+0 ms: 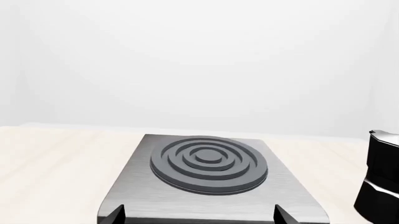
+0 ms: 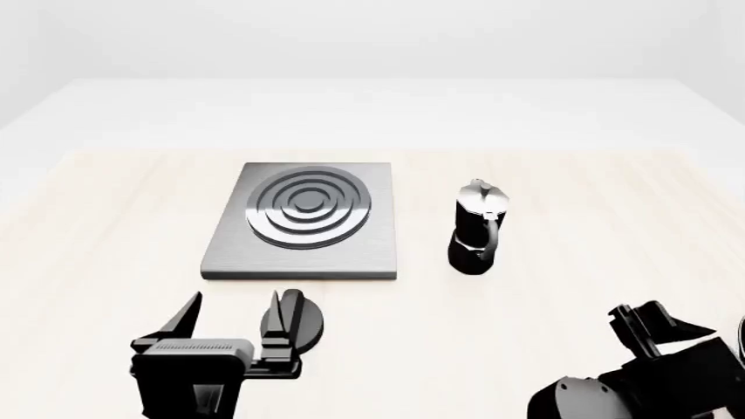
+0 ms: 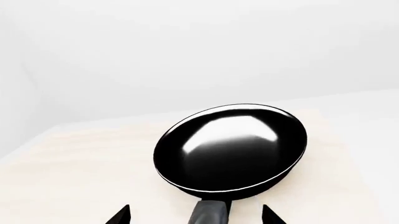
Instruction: Put the frying pan on the stove.
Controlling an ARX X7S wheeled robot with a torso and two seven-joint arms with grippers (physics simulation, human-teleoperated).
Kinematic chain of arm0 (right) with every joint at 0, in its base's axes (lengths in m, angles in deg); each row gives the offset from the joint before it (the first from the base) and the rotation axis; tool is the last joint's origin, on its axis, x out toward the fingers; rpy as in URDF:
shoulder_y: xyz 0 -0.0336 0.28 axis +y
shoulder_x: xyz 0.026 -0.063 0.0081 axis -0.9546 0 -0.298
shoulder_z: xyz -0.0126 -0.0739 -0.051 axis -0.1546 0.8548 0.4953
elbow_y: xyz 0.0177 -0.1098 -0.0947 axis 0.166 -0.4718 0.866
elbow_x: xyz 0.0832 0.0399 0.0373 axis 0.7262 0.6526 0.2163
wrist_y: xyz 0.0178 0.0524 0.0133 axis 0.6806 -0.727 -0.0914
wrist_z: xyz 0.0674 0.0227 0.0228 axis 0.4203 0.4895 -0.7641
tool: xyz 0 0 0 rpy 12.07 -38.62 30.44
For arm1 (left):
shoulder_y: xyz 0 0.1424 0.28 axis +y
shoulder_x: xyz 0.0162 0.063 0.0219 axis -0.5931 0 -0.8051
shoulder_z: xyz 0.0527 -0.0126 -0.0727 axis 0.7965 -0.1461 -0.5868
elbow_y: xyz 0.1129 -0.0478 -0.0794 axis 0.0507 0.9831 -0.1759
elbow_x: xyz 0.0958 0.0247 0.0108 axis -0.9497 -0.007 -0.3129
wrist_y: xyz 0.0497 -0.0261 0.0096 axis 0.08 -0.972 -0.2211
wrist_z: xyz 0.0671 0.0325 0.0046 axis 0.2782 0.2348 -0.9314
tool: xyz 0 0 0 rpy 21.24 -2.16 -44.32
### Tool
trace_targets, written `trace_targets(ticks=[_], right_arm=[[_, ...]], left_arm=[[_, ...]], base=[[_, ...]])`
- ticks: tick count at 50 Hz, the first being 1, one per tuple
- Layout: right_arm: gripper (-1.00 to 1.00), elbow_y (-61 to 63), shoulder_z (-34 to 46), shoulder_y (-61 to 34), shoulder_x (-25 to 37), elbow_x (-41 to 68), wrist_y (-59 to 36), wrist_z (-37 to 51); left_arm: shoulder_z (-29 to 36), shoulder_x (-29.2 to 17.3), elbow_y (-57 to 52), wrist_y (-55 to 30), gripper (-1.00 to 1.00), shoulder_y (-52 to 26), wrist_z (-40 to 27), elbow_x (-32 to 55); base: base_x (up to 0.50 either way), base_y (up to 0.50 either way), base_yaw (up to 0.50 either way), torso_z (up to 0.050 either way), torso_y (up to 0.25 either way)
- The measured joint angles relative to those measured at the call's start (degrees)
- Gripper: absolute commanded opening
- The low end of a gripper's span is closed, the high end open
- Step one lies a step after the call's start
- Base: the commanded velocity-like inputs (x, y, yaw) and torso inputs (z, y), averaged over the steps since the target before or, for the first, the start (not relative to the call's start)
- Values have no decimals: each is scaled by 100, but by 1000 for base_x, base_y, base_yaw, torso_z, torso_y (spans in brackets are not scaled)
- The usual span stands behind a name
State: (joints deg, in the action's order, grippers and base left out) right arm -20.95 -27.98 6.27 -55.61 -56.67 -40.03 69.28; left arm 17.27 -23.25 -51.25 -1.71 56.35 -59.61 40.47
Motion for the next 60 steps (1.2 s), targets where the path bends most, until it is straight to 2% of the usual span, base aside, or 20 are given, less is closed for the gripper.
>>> trace_targets(ticks=[29, 60], right_arm=[[100, -755, 68, -237, 58, 301, 395, 143], [100, -1527, 276, -672, 89, 152, 533, 505]], left_arm=[[61, -54, 14, 44, 100, 25, -66, 27], [101, -94, 138, 120, 100, -18, -90, 104]], base=[[0, 0, 0, 0, 0], [0, 0, 0, 0, 0]])
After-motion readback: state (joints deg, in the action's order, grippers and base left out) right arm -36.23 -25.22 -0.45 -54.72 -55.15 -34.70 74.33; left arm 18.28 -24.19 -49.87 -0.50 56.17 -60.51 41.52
